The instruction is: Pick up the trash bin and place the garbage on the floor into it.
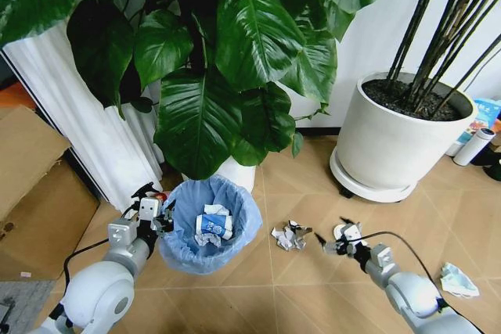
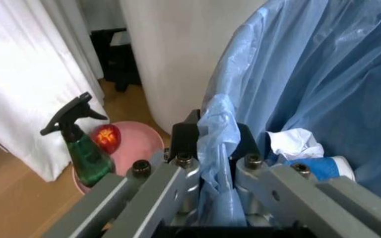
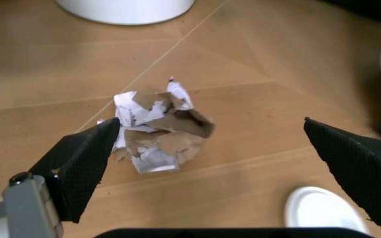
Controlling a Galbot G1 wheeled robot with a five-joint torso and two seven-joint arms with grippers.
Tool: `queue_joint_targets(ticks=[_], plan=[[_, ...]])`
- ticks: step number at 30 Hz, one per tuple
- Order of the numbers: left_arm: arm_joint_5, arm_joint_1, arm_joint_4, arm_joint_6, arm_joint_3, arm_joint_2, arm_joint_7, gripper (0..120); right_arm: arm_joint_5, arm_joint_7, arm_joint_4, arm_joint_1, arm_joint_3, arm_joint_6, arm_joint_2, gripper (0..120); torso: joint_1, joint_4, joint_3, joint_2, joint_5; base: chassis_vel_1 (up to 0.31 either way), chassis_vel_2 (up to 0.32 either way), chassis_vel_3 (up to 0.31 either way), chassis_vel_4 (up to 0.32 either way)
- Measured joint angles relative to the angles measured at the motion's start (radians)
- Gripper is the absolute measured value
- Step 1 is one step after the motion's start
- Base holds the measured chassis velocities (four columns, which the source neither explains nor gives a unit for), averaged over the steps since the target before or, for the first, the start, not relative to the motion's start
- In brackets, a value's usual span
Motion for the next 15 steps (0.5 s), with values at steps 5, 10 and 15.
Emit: queue_joint_targets(ticks=[5,10,15], plan=[[0.004,0.017,-0.011,-0.001,-0.011,-0.002,-0.001,1,0.000,-0.009,-0.107,0.104,-0.093,0.019,0.031,100,0.000,0.0003,0.000,0.000,0.0000,0.000,0.000,0.000,0.000],[0.004,0.033,-0.020,-0.004,-0.020,-0.004,-0.005,1,-0.001,-0.026,-0.219,0.186,-0.154,0.034,0.077,100,0.000,0.0002,0.000,0.000,0.0003,0.000,0.000,0.000,0.000],[0.005,0.047,-0.027,-0.008,-0.026,0.002,-0.007,1,0.002,-0.047,-0.328,0.241,-0.193,0.039,0.124,100,0.000,0.0001,0.000,0.000,0.0000,0.000,0.000,0.000,0.000]])
